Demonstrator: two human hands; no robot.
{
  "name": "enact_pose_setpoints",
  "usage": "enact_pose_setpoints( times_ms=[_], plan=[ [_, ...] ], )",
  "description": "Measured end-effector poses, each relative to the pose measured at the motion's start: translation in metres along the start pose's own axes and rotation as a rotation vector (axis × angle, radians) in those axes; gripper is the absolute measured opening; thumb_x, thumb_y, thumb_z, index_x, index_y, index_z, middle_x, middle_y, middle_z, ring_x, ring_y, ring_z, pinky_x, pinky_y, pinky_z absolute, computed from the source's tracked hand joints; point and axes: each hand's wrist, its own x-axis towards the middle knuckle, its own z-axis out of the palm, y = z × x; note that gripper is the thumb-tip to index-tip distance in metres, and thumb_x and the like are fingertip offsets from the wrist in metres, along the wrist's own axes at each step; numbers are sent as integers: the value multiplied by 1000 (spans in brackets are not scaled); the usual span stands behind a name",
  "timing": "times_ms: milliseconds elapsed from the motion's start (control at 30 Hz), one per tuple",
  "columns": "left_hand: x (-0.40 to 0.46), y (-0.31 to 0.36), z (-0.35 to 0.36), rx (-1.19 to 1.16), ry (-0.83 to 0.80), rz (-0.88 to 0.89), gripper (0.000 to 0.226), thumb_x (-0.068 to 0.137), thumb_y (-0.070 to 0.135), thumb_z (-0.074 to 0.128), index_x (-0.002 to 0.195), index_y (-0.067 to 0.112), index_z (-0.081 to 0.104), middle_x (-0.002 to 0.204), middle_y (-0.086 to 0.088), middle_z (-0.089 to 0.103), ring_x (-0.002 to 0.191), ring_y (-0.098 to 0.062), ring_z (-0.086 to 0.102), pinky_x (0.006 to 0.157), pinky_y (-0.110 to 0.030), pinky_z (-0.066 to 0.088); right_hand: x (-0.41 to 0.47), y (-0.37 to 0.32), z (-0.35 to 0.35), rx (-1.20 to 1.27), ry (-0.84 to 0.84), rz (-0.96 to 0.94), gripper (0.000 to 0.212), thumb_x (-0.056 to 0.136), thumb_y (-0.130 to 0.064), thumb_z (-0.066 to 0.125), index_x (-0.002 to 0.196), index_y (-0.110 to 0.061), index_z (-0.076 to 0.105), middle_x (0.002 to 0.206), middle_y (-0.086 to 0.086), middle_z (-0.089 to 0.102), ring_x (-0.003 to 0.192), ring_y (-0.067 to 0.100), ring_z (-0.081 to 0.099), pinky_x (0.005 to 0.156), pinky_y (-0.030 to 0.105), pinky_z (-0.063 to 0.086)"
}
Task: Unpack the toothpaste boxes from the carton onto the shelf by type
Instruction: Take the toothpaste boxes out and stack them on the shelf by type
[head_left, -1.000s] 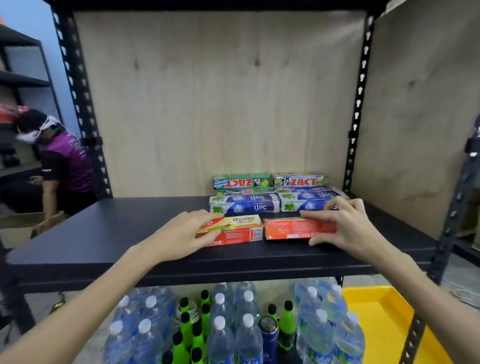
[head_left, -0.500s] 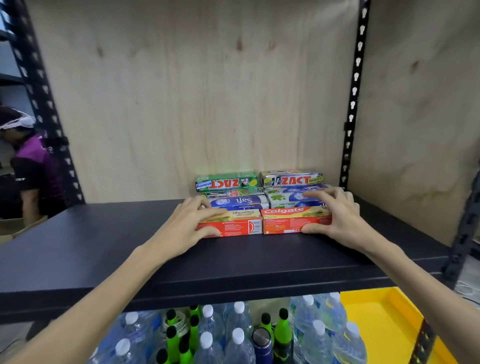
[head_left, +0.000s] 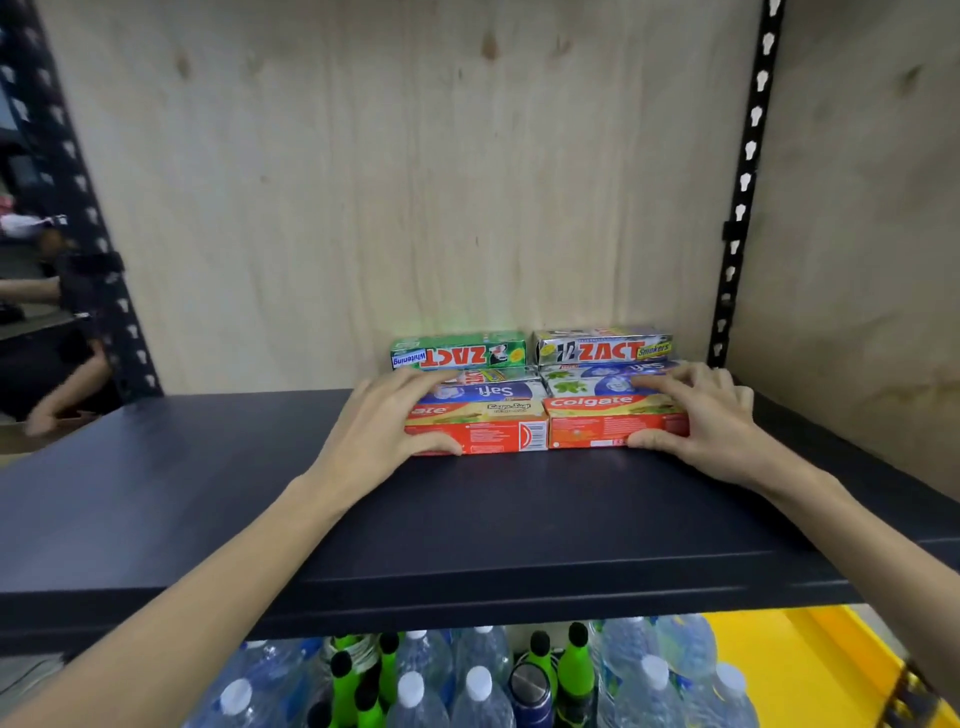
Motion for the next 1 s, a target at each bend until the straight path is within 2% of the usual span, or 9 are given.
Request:
enact_pose_setpoints(
  times_ms=[167, 300, 400, 500, 600, 667, 733, 867, 1000],
  plan=[
    [-2, 1, 0, -57, 23, -110, 84, 67, 78, 71, 135, 30, 59, 131, 15, 62, 114, -6, 60, 96, -35, 48, -2, -3, 0, -20, 9, 10, 90, 66, -87, 45, 144, -44, 44, 133, -2, 37, 127, 21, 27, 96, 34, 17],
    [-5, 1, 0, -42, -4, -123, 80, 70, 80, 66, 131, 29, 62, 132, 13, 61, 116, -8, 58, 101, -41, 47, -7, -8, -1, -43, 32, 16, 90, 65, -86, 43, 143, -44, 47, 135, -2, 38, 126, 21, 28, 101, 38, 20],
    [-9, 4, 0, 4, -7, -95, 75, 76, 80, 60, 133, 30, 59, 135, 13, 59, 122, -10, 55, 106, -36, 39, -13, -15, -3, -72, 110, -7, 85, 69, -85, 47, 141, -40, 51, 132, 0, 39, 123, 21, 30, 98, 37, 23],
    [-15, 10, -4, -8, 8, -87, 73, 80, 77, 58, 136, 30, 55, 139, 11, 56, 127, -11, 51, 104, -30, 31, -25, -26, -7, -68, 180, -76, 82, 76, -85, 50, 140, -34, 53, 128, 1, 39, 119, 21, 34, 97, 40, 33],
    [-24, 24, -11, -52, 44, -69, 64, 86, 60, 67, 137, 26, 54, 138, 10, 54, 126, -12, 48, 108, -32, 33, -44, -45, -14, 72, 228, -120, 78, 77, -79, 57, 137, -29, 56, 120, -1, 45, 115, 18, 38, 100, 38, 38],
    [-35, 41, -18, -123, 77, -56, 61, 87, 53, 70, 138, 24, 53, 137, 10, 52, 127, -11, 47, 111, -37, 36, -61, -72, -19, 242, 289, -149, 61, 83, -61, 67, 133, -27, 59, 111, -4, 50, 111, 15, 44, 99, 28, 35],
    [-47, 62, -26, -196, 128, -38, 57, 88, 48, 71, 138, 26, 53, 137, 12, 51, 129, -9, 46, 112, -37, 36, -83, -111, -16, 399, 345, -177, 48, 88, -43, 72, 131, -26, 61, 103, -6, 54, 102, 12, 50, 94, 25, 39],
    [-95, 115, -31, -396, 303, -96, 46, 90, 33, 73, 133, 24, 59, 131, 13, 54, 129, -3, 46, 112, -32, 36, -140, -180, 9, 640, 349, -174, 50, 88, -28, 76, 134, -27, 57, 94, -6, 52, 86, 15, 50, 79, 19, 39],
    [-179, 141, -8, -308, 473, -127, 42, 90, 27, 72, 129, 20, 61, 129, 5, 52, 127, -15, 44, 109, -28, 33, -192, -209, 41, 754, 389, -97, 52, 88, -21, 76, 134, -30, 54, 93, -6, 50, 87, 18, 50, 79, 18, 40]
  ],
)
